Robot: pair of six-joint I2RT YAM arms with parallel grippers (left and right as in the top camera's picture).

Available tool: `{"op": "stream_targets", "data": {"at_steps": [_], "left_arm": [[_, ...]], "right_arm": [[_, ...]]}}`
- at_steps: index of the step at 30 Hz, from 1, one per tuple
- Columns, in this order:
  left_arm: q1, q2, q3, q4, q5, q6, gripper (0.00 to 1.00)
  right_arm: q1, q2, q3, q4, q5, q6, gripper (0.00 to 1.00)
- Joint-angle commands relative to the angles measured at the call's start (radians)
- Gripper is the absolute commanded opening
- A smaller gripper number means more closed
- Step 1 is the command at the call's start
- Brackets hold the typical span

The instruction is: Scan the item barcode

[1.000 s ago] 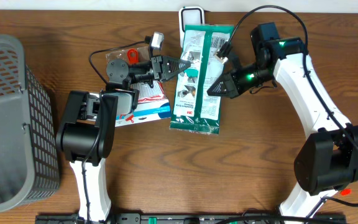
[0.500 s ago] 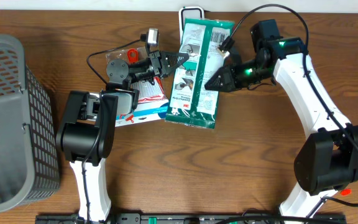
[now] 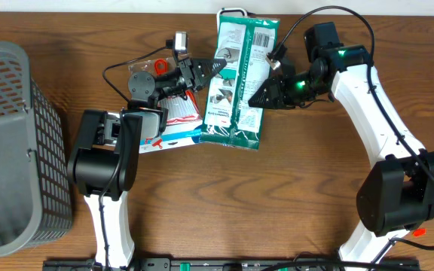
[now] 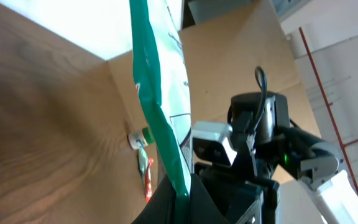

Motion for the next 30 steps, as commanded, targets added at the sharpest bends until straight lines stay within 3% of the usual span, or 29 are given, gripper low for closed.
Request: {"op": "stream_targets", "data": {"at_steps": [1, 5, 8, 11, 15, 21, 26, 30], "left_arm": [[0.01, 0.005, 0.003, 0.016, -0.055, 0.006, 0.07], [0.01, 0.005, 0.003, 0.016, -0.086, 0.006, 0.07], [0.01, 0.005, 0.003, 0.016, -0.127, 0.006, 0.07], [0.01, 0.005, 0.003, 0.016, -0.156, -0.012, 0.08], [0.01, 0.003, 0.003, 0.016, -0.139, -0.011, 0.08], [0.014, 0.002, 0.003, 0.016, -0.125, -0.011, 0.08], [0.017, -0.019, 0.003, 0.016, -0.088, -0.055, 0.08], [0.021, -0.07, 0.003, 0.016, -0.064, -0.053, 0.07]], "right_arm": [[0.011, -0.024, 0.005, 0.008, -0.006, 0.029, 0.34], [0.011, -0.024, 0.005, 0.042, -0.005, 0.072, 0.39], [0.011, -0.024, 0.005, 0.075, -0.002, 0.11, 0.66], [0.011, -0.024, 0.005, 0.095, 0.079, 0.196, 0.77], [0.01, -0.024, 0.005, 0.079, 0.284, 0.263, 0.81], [-0.007, -0.024, 0.005, 0.061, 0.348, 0.261, 0.87], [-0.035, -0.023, -0.008, 0.04, 0.624, 0.261, 0.93], [-0.072, -0.014, -0.026, 0.041, 0.668, 0.241, 0.98]]}}
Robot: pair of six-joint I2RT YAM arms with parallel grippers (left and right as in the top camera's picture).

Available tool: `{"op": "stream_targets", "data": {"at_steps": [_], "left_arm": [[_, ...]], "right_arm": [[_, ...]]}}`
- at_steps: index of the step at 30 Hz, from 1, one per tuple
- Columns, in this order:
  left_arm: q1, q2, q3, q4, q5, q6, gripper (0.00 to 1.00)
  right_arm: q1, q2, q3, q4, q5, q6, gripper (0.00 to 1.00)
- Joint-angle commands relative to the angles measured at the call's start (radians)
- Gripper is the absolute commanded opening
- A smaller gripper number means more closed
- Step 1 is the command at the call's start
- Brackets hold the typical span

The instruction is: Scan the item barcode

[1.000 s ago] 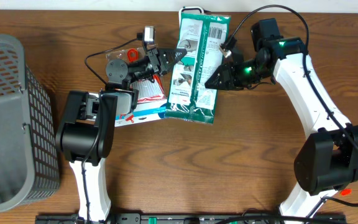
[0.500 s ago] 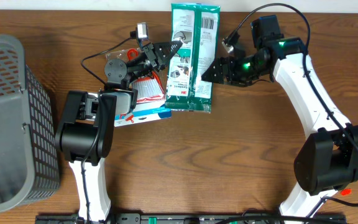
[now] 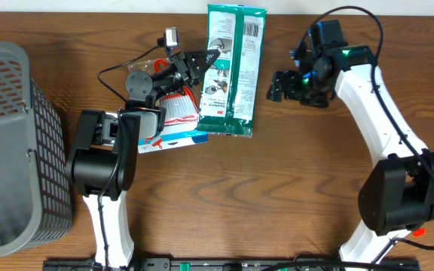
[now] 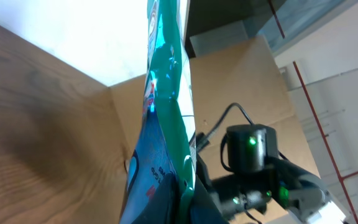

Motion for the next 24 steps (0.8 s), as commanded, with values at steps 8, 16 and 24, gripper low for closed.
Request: {"op": "stream_targets", "data": {"at_steps": [8, 16, 24], "left_arm": [[0.027, -0.224, 0.003, 0.016, 0.107, 0.002, 0.08], [0.03, -0.365, 0.0, 0.016, 0.155, -0.07, 0.07], [0.03, -0.533, -0.058, 0.015, 0.165, -0.108, 0.07]], "right_arm": [[-0.129, 0.035, -0.092, 0.023, 0.117, -0.04, 0.98], [-0.157, 0.075, -0.212, 0.068, 0.121, -0.04, 0.92], [-0.157, 0.075, -0.278, 0.118, 0.121, -0.04, 0.92]]}}
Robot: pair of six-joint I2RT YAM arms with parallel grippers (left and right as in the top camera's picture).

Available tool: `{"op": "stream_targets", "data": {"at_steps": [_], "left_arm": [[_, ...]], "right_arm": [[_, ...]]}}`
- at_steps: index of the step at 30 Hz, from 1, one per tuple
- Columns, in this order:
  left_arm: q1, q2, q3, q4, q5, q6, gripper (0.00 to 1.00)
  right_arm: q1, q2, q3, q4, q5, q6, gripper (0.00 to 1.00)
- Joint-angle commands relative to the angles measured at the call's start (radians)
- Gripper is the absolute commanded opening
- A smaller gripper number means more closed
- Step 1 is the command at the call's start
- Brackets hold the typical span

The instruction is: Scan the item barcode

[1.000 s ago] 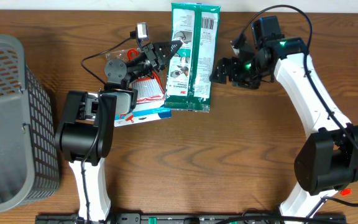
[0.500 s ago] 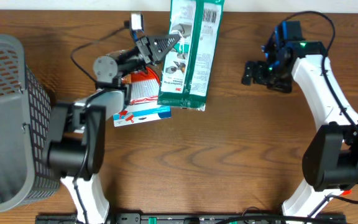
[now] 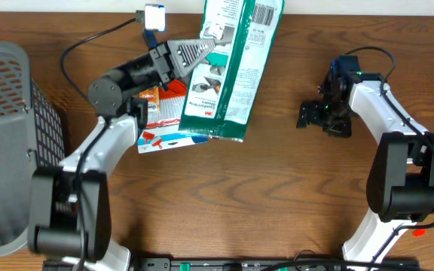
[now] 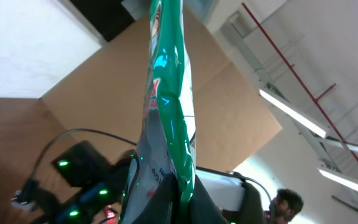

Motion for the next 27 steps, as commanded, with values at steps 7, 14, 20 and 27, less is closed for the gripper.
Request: {"op": "stream_targets", "data": {"at_steps": [7, 14, 20, 27], "left_arm": [[0.005, -0.198, -0.023, 0.0, 0.017, -0.137, 0.07], [0.004, -0.284, -0.023, -0.119, -0.031, -0.288, 0.07], [0.004, -0.337, -0.023, -0.161, -0.037, -0.293, 0.07], [0.004, -0.359, -0.023, -0.161, -0.028, -0.289, 0.07]], "right_arm": [[-0.005, 0.003, -0.007, 0.01, 0.009, -0.01, 0.93], [0.006, 0.003, -0.007, 0.008, -0.023, -0.01, 0.95], [0.012, 0.003, -0.008, 0.007, -0.037, -0.01, 0.95], [0.013, 0.003, -0.008, -0.002, -0.036, -0.011, 0.95]]}}
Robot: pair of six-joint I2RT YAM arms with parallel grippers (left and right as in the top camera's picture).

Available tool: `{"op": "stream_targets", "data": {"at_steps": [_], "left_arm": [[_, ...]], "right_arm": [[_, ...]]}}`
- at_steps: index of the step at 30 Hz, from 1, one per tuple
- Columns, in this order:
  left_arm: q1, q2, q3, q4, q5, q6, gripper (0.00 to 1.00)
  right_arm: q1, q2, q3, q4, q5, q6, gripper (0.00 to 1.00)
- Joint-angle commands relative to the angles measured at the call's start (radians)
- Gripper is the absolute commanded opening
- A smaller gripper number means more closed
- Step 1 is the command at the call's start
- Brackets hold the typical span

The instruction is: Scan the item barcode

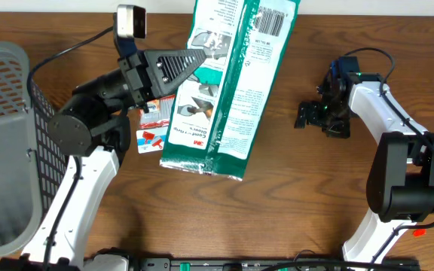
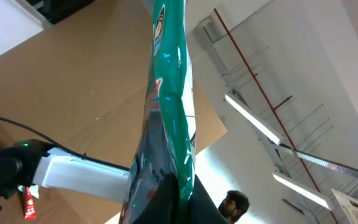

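Note:
A long green and white 3M package [image 1: 232, 83] is held high above the table, its printed face and the barcode [image 1: 276, 19] turned up to the overhead camera. My left gripper [image 1: 200, 62] is shut on its left edge. In the left wrist view the package [image 2: 169, 93] shows edge-on, rising from between the black fingers [image 2: 166, 202], with the ceiling behind it. My right gripper [image 1: 306, 114] sits low over the table to the right, apart from the package, its fingers apparently open and holding nothing.
A red, white and blue package [image 1: 151, 129] lies on the table, partly under the lifted one. A grey mesh basket [image 1: 6, 143] fills the left side. A small red item sits at the right edge. A person [image 2: 232, 202] shows in the left wrist view.
My left arm has raised the green package higher towards the overhead camera, so it looks larger and covers more of the table. The right arm has not moved.
First both grippers were at the green package low over the table, left on its left edge, right at its right edge. Then the right gripper was off it, further right. Later the right arm sat low at the right while the left held the package up, now higher.

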Motion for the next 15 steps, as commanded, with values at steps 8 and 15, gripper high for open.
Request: {"op": "stream_targets", "data": {"at_steps": [8, 15], "left_arm": [[0.005, -0.014, -0.009, -0.063, 0.035, 0.171, 0.07], [0.005, -0.014, -0.008, -0.792, 0.053, 0.832, 0.07]], "right_arm": [[0.012, 0.003, -0.005, -0.003, -0.007, -0.012, 0.96], [0.012, 0.003, -0.005, -0.013, -0.007, -0.022, 0.94]]}}
